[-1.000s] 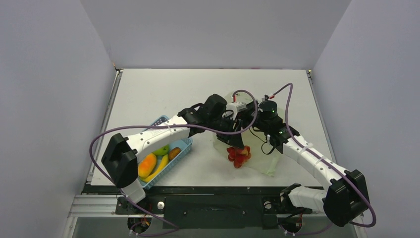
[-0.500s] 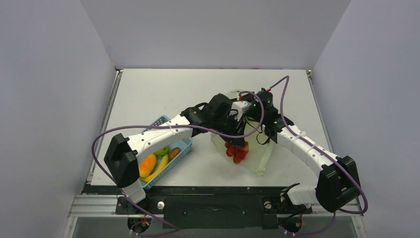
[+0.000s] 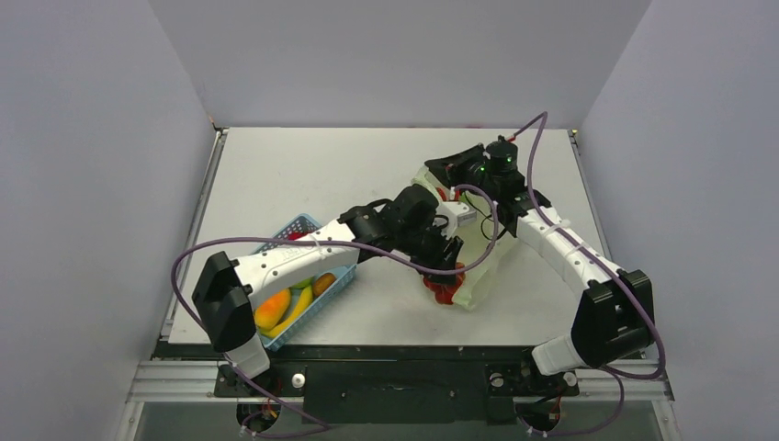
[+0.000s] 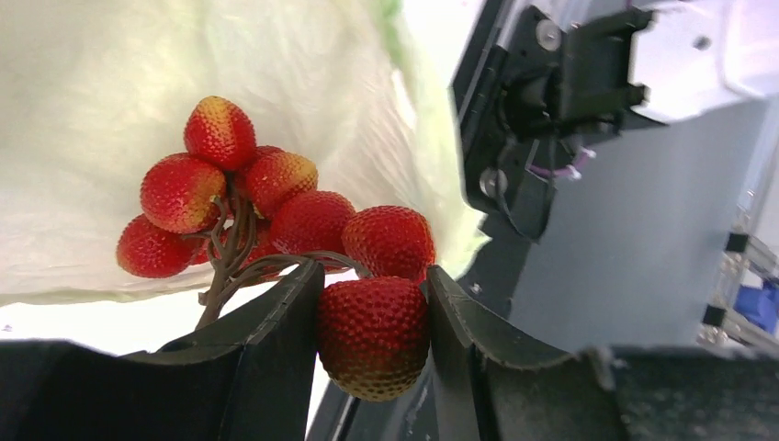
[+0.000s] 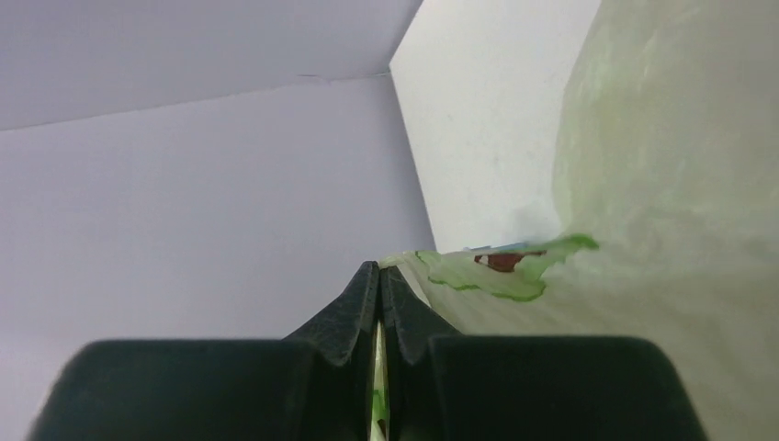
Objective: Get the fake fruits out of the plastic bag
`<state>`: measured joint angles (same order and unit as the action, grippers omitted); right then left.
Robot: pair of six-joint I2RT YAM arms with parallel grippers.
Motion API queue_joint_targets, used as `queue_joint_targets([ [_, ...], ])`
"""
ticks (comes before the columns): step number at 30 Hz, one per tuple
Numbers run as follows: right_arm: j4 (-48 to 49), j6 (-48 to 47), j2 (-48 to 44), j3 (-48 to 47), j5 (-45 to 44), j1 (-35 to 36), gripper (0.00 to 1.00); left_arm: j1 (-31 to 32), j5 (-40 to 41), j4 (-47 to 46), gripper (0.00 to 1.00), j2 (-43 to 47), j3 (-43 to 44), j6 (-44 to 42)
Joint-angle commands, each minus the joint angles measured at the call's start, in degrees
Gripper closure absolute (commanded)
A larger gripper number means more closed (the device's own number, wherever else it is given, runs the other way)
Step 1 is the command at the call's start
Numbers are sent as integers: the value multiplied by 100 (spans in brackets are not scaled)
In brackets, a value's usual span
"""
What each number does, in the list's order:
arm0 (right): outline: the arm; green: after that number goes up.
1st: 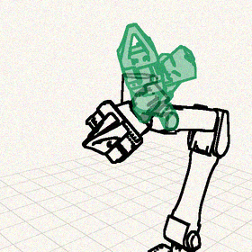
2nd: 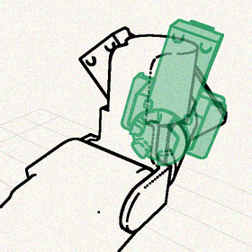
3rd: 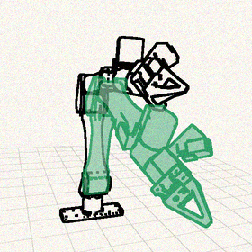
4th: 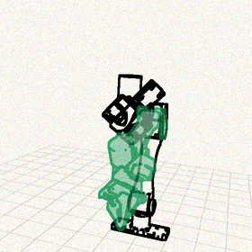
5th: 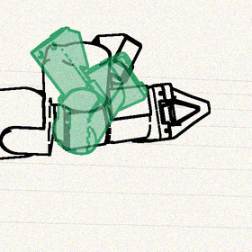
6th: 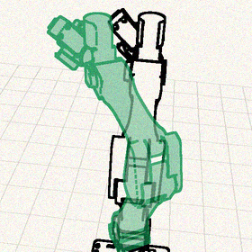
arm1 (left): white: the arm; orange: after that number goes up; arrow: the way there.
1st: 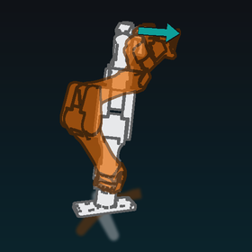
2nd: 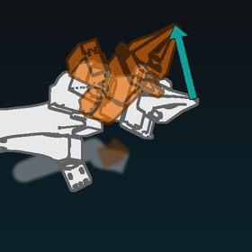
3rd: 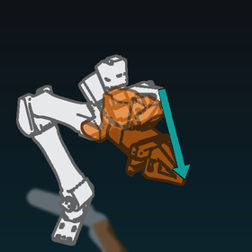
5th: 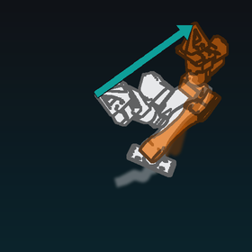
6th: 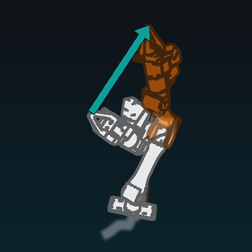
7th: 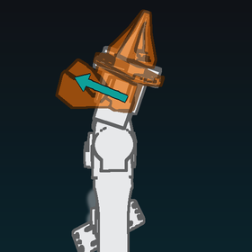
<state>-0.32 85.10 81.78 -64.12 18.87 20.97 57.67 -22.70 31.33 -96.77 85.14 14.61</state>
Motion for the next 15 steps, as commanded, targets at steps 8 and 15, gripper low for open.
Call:
queue_joint_targets([
  [8, -1217, -2114, 109, -173, -190, -42, 100, -146, -271, -182, 100, 1301, -94, 290],
  [15, -1761, -3186, -390, 436, -815, 30, 100, -1044, 263, -81, 100, 2151, -72, 1001],
])
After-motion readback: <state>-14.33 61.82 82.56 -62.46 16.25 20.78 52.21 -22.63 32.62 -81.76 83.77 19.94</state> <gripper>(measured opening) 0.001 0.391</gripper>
